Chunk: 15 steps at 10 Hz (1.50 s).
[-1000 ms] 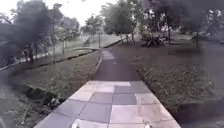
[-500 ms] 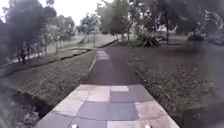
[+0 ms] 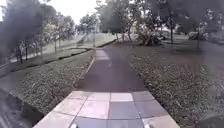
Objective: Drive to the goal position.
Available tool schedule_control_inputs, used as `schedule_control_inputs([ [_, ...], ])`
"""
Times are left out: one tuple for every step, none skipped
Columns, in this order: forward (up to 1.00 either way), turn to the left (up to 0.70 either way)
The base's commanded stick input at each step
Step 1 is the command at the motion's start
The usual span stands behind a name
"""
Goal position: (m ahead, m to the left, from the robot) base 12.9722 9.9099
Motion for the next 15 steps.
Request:
schedule_control_inputs([
  [0.70, 0.00],
  [0.70, 0.00],
  [0.70, 0.00],
  [0.70, 0.00],
  [0.70, 0.00],
  [0.70, 0.00],
  [0.70, 0.00],
  [0.70, 0.00],
  [0.70, 0.00],
  [0.70, 0.00],
  [0.70, 0.00],
  [0.70, 0.00],
  [0.70, 0.00],
  [0.70, 0.00],
  [0.70, 0.00],
])
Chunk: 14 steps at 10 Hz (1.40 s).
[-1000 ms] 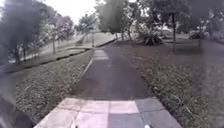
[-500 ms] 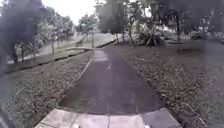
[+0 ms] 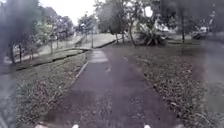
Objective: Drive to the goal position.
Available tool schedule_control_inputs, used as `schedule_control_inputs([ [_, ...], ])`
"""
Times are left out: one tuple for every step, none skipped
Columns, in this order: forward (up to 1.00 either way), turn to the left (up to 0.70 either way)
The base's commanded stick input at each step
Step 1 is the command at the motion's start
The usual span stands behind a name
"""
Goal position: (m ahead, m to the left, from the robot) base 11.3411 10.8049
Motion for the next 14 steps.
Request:
schedule_control_inputs([
  [0.70, 0.00],
  [0.70, 0.00],
  [0.70, 0.00],
  [0.70, 0.00],
  [0.70, 0.00],
  [0.70, 0.00],
  [0.70, 0.00],
  [0.70, 0.00],
  [0.70, 0.00],
  [0.70, 0.00],
  [0.70, 0.00],
  [0.70, 0.00],
  [0.70, 0.00],
  [0.70, 0.00],
])
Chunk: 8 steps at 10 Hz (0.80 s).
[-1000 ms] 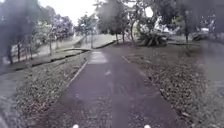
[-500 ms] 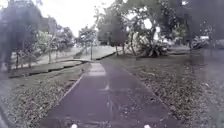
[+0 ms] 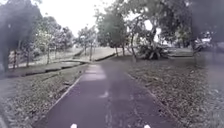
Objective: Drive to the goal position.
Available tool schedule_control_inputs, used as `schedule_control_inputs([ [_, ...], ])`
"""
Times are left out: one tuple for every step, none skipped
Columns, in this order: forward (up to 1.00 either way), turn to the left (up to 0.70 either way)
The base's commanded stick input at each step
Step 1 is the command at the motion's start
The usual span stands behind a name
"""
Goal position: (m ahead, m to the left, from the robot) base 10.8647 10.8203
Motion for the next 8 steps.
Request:
schedule_control_inputs([
  [0.70, 0.00],
  [0.70, 0.00],
  [0.70, 0.17],
  [0.70, 0.35],
  [0.70, 0.35],
  [0.70, 0.35],
  [0.70, 0.35],
  [0.70, 0.05],
])
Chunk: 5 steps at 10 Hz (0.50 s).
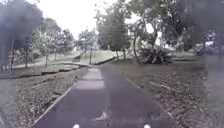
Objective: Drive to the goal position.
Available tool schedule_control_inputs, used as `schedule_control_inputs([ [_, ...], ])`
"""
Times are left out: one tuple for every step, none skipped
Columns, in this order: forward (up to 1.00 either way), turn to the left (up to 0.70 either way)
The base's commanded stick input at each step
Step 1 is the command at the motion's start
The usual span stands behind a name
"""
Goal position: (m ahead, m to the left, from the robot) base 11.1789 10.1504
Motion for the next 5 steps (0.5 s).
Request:
schedule_control_inputs([
  [0.70, 0.00],
  [0.70, 0.00],
  [0.70, 0.00],
  [0.70, 0.00],
  [0.70, 0.00],
])
